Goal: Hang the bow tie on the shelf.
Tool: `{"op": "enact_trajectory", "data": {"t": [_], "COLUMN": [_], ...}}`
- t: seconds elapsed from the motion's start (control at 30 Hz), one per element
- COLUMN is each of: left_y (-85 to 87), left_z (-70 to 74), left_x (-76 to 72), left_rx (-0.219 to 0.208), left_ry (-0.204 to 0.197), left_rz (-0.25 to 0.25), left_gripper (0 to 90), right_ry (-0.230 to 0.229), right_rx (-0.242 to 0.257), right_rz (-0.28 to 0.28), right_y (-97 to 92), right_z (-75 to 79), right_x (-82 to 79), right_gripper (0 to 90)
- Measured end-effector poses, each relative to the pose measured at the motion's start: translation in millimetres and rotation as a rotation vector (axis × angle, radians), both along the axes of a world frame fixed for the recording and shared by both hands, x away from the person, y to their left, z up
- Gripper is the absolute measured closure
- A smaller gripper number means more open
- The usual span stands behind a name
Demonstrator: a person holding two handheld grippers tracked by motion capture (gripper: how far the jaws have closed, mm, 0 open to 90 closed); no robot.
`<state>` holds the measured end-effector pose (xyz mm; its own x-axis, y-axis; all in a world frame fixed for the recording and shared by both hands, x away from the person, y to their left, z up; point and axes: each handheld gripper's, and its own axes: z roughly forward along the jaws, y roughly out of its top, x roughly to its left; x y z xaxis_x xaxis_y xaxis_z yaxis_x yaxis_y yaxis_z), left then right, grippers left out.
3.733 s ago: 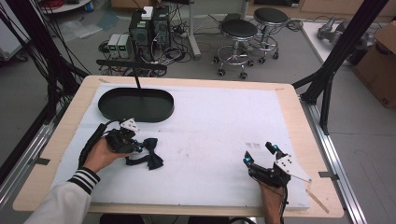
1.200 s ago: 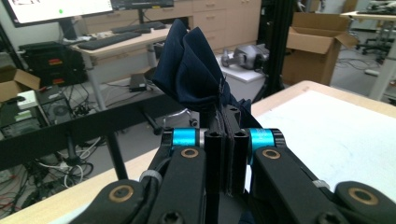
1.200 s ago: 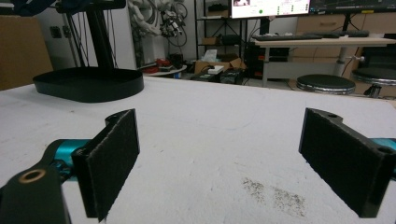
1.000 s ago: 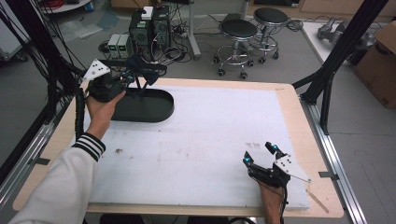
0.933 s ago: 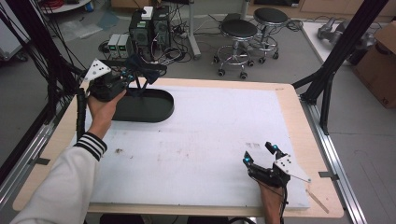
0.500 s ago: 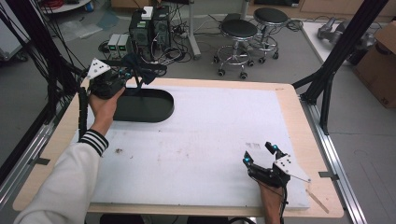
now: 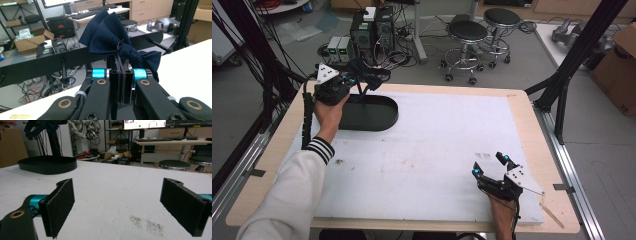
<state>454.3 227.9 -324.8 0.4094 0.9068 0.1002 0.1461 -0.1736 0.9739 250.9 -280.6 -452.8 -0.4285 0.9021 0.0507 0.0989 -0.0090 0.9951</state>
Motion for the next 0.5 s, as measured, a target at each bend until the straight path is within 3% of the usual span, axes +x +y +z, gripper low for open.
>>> {"op": "enact_trajectory", "data": {"t": [0.13, 0.5], "left_y": [-1.3, -1.9], "left_z": [-2.6, -11.0], "left_x": [2.0, 9.8], "left_rx": [0.021, 0.027], "left_ry": [0.007, 0.027], "left_rz": [0.010, 0.029], "left_gripper": [88.3, 88.2], "right_ry": [0.000, 0.000], "right_rx": [0.000, -0.001], "right_rz": [0.001, 0.002], "right_y": [0.0, -0.1], "right_z": [0.0, 0.0], "right_x": [0.2, 0.2], "right_gripper": [11.3, 11.3]}}
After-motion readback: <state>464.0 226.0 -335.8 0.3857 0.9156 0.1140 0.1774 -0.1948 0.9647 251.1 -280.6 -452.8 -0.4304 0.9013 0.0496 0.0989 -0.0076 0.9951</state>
